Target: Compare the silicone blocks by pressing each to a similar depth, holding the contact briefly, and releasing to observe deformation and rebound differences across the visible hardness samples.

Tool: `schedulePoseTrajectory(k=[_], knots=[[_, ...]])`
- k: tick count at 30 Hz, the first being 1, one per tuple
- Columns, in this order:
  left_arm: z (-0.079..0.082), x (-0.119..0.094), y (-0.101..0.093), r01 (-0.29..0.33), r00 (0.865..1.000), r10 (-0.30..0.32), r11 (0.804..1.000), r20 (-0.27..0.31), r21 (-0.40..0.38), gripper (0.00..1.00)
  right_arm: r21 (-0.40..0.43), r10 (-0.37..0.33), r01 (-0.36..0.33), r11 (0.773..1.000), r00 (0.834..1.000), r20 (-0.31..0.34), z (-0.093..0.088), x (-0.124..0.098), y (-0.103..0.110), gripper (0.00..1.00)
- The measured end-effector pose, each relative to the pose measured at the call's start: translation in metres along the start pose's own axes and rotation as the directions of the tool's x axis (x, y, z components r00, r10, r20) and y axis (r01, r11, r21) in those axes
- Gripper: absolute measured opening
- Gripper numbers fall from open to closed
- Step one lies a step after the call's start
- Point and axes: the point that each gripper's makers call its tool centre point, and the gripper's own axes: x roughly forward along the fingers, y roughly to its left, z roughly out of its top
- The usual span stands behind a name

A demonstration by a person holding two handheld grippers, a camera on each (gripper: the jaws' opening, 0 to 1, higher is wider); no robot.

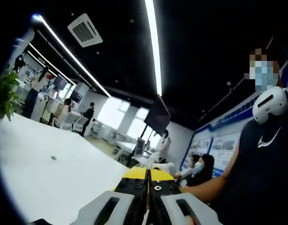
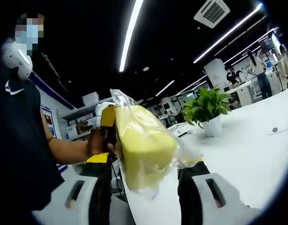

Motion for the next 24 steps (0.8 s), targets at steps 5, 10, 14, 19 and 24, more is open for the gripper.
schedulePoseTrajectory(k=[5, 10, 14, 19, 24], knots=[[0.001, 0.001, 0.002, -0.003, 1.000, 0.003, 1.000, 0.013, -0.006, 0.00, 0.007, 0.030, -0.031, 0.999, 0.999, 0.035, 0.008, -0.002, 0.005, 0.31], [0.000, 0.002, 0.003, -0.001, 1.000, 0.001, 1.000, 0.006, -0.006, 0.00, -0.001, 0.029, -0.029, 1.000, 0.999, 0.027, 0.008, -0.002, 0.006, 0.30], [-0.002, -0.001, 0.007, -0.019, 1.000, 0.019, 1.000, -0.001, 0.001, 0.00, -0.002, 0.016, -0.016, 1.000, 0.999, 0.038, 0.014, -0.004, 0.005, 0.28], [-0.005, -0.004, 0.005, -0.010, 1.000, 0.010, 1.000, -0.016, -0.003, 0.00, -0.002, 0.029, -0.029, 1.000, 0.999, 0.015, 0.012, -0.004, 0.007, 0.24], [-0.004, -0.009, 0.005, -0.029, 0.999, 0.029, 1.000, -0.018, 0.013, 0.00, 0.027, 0.034, -0.034, 0.999, 0.999, -0.015, 0.011, -0.001, 0.009, 0.20]])
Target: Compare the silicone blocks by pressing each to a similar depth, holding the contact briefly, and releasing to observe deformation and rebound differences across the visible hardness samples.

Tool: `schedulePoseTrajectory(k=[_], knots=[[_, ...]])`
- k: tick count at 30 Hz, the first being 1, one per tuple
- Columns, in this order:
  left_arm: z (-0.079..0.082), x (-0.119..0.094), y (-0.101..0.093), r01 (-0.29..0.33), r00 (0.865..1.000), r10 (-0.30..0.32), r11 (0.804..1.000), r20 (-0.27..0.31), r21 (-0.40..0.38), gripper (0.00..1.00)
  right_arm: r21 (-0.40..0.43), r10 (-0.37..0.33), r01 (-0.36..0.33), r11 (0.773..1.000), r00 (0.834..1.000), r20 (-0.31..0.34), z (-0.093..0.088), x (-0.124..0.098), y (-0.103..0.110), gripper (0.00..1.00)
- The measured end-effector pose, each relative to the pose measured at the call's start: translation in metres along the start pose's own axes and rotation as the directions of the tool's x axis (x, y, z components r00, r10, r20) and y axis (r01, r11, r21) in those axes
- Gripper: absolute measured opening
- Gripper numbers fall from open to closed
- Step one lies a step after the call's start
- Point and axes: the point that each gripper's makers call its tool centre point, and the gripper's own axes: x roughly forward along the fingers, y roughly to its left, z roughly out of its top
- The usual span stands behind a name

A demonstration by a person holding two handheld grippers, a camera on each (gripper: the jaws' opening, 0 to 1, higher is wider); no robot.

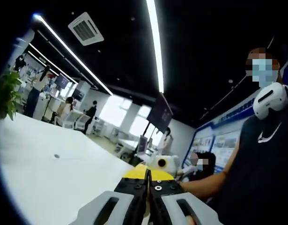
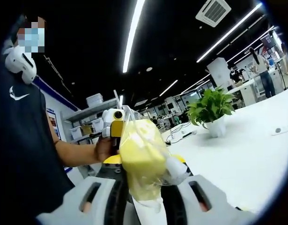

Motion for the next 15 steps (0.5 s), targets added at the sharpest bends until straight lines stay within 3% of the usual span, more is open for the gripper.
schedulePoseTrajectory(k=[10, 15], knots=[[-0.0011, 0.0002, 0.0042, -0.041, 0.999, 0.041, 0.999, 0.005, 0.025, 0.00, 0.064, -0.010, 0.013, 0.998, 0.999, -0.049, -0.0039, -0.0002, -0.0007, 0.15], [-0.0052, 0.0010, 0.0051, -0.040, 0.999, 0.040, 0.999, -0.010, 0.023, 0.00, 0.038, -0.024, 0.027, 0.999, 0.997, -0.077, -0.0056, -0.0027, -0.0024, 0.12]])
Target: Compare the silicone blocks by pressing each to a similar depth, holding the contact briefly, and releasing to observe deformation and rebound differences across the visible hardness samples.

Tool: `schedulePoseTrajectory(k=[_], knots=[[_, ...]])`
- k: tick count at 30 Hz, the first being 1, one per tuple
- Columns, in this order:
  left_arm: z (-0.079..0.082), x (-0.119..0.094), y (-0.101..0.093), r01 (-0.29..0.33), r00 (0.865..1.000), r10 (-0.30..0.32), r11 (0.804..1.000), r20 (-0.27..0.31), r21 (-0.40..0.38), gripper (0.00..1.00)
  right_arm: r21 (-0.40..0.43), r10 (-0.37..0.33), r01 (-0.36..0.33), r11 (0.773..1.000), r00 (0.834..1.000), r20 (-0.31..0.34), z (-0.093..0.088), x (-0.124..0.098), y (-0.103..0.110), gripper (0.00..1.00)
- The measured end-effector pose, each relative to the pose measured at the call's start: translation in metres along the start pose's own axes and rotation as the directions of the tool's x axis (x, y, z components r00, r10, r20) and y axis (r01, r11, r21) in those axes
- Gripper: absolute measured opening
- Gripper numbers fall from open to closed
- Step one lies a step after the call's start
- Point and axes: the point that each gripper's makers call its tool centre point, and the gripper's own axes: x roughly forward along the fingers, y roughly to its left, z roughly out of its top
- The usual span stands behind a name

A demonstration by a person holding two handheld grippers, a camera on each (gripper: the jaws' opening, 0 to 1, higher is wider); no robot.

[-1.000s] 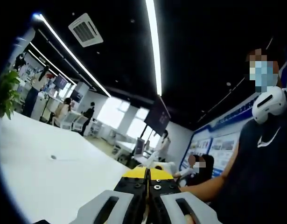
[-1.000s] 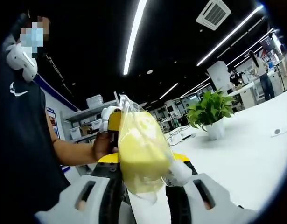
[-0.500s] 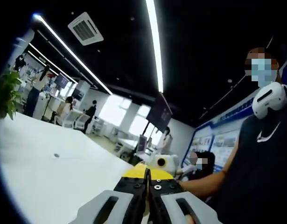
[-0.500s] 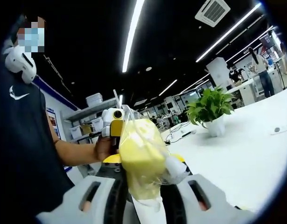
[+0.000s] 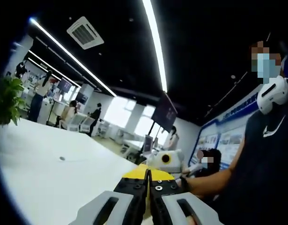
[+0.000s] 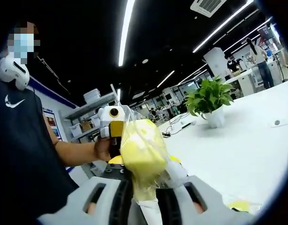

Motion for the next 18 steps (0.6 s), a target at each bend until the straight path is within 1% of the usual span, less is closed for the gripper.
schedulePoseTrajectory(k=[5, 9, 10, 12, 14, 16, 18], knots=[[-0.006, 0.002, 0.004, -0.018, 1.000, 0.018, 1.000, -0.009, -0.004, 0.00, -0.001, -0.021, 0.021, 1.000, 1.000, -0.015, -0.006, -0.002, -0.004, 0.10], [-0.013, 0.002, 0.002, -0.022, 0.999, 0.023, 1.000, -0.027, 0.021, 0.00, 0.002, -0.025, 0.025, 1.000, 0.999, -0.030, -0.010, -0.003, -0.004, 0.09], [-0.016, 0.002, 0.002, -0.027, 0.999, 0.029, 0.999, -0.037, 0.047, 0.00, -0.001, -0.025, 0.025, 1.000, 0.999, -0.033, -0.011, -0.003, -0.004, 0.09], [-0.020, 0.002, 0.003, -0.034, 0.998, 0.037, 0.998, -0.051, 0.059, 0.01, -0.006, -0.029, 0.028, 1.000, 0.999, -0.044, -0.013, -0.002, -0.004, 0.08], [-0.020, 0.000, 0.004, -0.041, 0.998, 0.044, 0.998, -0.051, 0.050, 0.00, -0.014, -0.027, 0.026, 1.000, 0.998, -0.049, -0.014, -0.001, -0.003, 0.08], [-0.022, -0.002, 0.003, -0.050, 0.997, 0.051, 0.999, -0.058, 0.020, 0.00, -0.013, -0.022, 0.021, 1.000, 0.998, -0.057, -0.016, -0.001, -0.003, 0.07], [-0.022, -0.003, 0.003, -0.054, 0.997, 0.055, 0.998, -0.058, 0.022, 0.00, 0.001, -0.018, 0.018, 1.000, 0.998, -0.063, -0.017, 0.000, -0.002, 0.06]])
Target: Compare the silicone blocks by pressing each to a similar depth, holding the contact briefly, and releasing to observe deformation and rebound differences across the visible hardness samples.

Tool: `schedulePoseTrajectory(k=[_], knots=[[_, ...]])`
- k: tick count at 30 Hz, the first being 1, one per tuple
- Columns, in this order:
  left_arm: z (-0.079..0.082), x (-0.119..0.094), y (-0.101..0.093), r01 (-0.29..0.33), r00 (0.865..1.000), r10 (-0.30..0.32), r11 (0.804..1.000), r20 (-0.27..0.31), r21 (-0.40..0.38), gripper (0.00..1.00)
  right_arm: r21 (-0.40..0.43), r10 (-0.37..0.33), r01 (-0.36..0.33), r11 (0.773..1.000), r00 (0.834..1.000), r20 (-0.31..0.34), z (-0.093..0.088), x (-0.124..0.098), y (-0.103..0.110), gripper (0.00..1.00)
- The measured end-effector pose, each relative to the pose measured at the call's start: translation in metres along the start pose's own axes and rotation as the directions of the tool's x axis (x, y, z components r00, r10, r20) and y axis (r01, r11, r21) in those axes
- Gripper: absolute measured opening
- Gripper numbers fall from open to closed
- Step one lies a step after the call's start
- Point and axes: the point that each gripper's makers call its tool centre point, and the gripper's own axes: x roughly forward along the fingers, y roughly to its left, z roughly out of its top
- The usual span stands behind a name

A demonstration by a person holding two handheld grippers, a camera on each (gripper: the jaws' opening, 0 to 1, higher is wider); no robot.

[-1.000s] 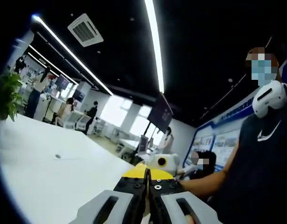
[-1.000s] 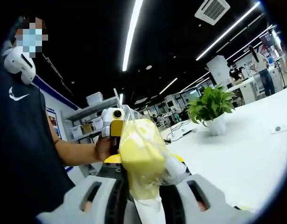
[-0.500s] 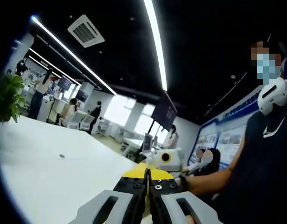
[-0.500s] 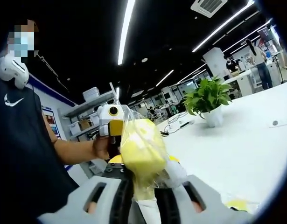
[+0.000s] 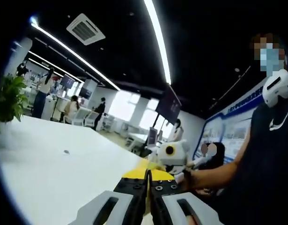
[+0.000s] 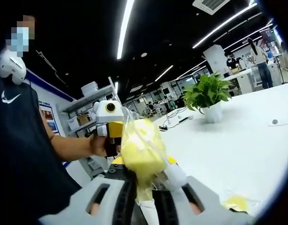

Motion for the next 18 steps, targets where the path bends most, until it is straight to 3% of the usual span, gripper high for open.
schedulePoseTrajectory(k=[10, 14, 18], knots=[[0.000, -0.003, -0.001, -0.002, 1.000, 0.002, 1.000, 0.002, 0.017, 0.00, 0.028, 0.028, -0.027, 0.999, 0.999, -0.023, 0.000, 0.002, 0.005, 0.05], [0.003, -0.001, -0.005, 0.013, 0.999, -0.015, 0.998, 0.041, 0.062, 0.00, 0.030, 0.043, -0.042, 0.999, 0.999, -0.019, 0.002, 0.001, 0.008, 0.05], [0.002, -0.001, -0.006, 0.017, 0.999, -0.018, 1.000, 0.049, 0.015, 0.00, 0.035, 0.047, -0.046, 0.998, 0.998, -0.030, 0.001, 0.000, 0.010, 0.05]])
